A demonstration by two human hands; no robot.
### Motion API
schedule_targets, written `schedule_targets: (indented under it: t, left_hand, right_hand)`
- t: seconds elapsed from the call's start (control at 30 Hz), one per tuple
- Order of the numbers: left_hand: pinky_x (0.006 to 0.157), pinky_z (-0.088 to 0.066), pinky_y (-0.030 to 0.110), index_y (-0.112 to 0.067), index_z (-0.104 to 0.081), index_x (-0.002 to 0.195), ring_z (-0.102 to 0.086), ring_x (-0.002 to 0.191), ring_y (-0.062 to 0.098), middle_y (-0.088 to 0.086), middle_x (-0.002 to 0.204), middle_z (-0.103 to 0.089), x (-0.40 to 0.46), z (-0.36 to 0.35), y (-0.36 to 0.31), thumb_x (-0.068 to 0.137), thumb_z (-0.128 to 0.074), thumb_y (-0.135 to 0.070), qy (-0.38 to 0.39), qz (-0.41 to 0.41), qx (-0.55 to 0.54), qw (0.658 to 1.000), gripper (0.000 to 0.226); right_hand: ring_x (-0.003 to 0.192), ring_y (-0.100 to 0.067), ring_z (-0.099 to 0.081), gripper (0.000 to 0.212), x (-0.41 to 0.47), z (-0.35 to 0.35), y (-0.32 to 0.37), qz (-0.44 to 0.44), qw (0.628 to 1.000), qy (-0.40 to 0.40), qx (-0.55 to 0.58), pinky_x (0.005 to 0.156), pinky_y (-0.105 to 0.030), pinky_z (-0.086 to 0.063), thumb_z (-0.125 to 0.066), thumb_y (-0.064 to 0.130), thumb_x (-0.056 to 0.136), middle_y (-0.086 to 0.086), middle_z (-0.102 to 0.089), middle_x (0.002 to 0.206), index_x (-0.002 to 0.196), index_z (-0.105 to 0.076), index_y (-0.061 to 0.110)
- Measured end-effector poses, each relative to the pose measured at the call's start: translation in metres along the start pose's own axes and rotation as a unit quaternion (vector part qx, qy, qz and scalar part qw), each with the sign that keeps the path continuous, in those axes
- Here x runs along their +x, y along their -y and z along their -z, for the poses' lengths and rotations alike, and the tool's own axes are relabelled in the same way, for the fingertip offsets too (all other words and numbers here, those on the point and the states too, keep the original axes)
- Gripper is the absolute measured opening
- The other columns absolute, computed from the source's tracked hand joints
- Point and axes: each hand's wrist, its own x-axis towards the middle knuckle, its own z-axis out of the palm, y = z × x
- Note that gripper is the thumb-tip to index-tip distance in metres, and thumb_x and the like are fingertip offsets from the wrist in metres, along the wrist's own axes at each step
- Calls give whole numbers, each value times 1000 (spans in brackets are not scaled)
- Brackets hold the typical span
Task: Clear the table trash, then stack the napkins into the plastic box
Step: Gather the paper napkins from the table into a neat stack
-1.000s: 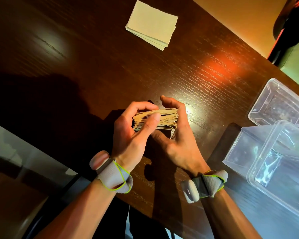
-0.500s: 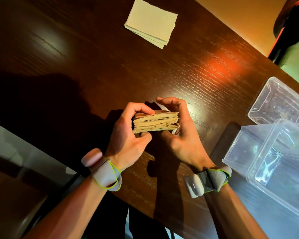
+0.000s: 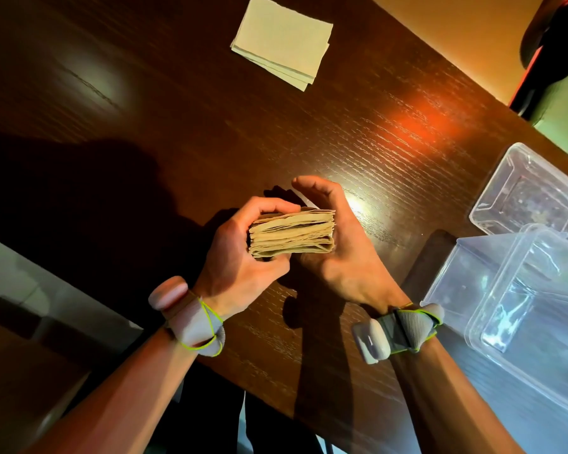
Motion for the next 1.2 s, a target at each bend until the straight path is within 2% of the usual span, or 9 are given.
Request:
schedule_targets:
  t: [0.13,0.4,0.57,0.73,0.83,0.93,1.0,1.13,1.2]
  left_hand:
    - [84,-62,38,-15,-63,115,-73,102,11,-2,109,-74,2,-1,-3,73,-74,5,-4,3,0,1000,48]
    - [90,-60,33,-10,-64,108,-72,108,15,1,115,-74,5,0,2,75,-70,21,8,33,-36,999,46]
    - [84,-59,24,-12,-65,106,-73,103,11,4,109,-75,7,4,2,77,-74,15,-13,26,-29,999,41]
    - [84,-61,32,2,-62,109,-73,103,20,15,107,-73,9,2,7,75,-72,20,-7,57,-37,998,40]
    - [77,-60,25,-6,-64,106,-74,92,8,6,96,-74,12,3,7,78,-72,14,-38,86,-43,995,35]
    - [80,-63,41,-7,-70,112,-76,93,17,7,100,-78,14,8,7,76,-77,-18,-86,142,-58,984,38]
    - [80,-63,42,-11,-70,114,-77,93,19,6,101,-79,17,10,9,73,-76,-25,-103,159,-70,979,44]
    - [71,-60,32,-18,-68,114,-77,92,18,3,100,-79,21,10,8,72,-75,-20,-129,191,-133,964,42]
    - [79,-60,40,-19,-64,120,-76,98,24,6,107,-78,23,12,9,73,-74,-21,-130,217,-163,954,48]
  right_hand:
    - [106,-24,-66,84,1,2,-1,2,1000,-6,17,91,-28,-53,-68,-24,72,2,-55,132,142,-34,9]
    - [96,-32,-70,77,4,1,-5,-6,1000,10,-2,88,-45,-56,-71,-19,76,-18,-67,113,139,-37,11]
    - [124,-11,-60,56,6,3,-8,-29,1000,8,-1,107,-42,-49,-71,-13,80,-2,-56,139,126,-51,13]
    - [105,-20,-69,54,10,-1,-13,-29,999,17,-38,93,-51,-54,-74,-1,82,4,-68,113,126,-49,18]
    - [106,-31,-66,42,10,-3,-14,-25,999,16,-14,95,-57,-51,-67,7,88,-5,-69,110,125,-49,18]
    - [107,-18,-64,31,13,-4,-12,-30,999,13,8,97,-37,-53,-60,11,97,-5,-67,113,126,-51,13]
    - [97,-9,-64,29,15,-5,-8,-29,999,11,15,85,-22,-53,-60,14,98,0,-67,109,126,-53,13]
    - [101,-31,-63,24,21,-9,-7,-36,999,0,31,85,-43,-53,-60,20,97,-9,-67,107,120,-55,16]
    - [100,-28,-68,24,24,-11,-6,-55,996,-11,67,83,-41,-57,-60,20,97,-6,-70,106,120,-55,15]
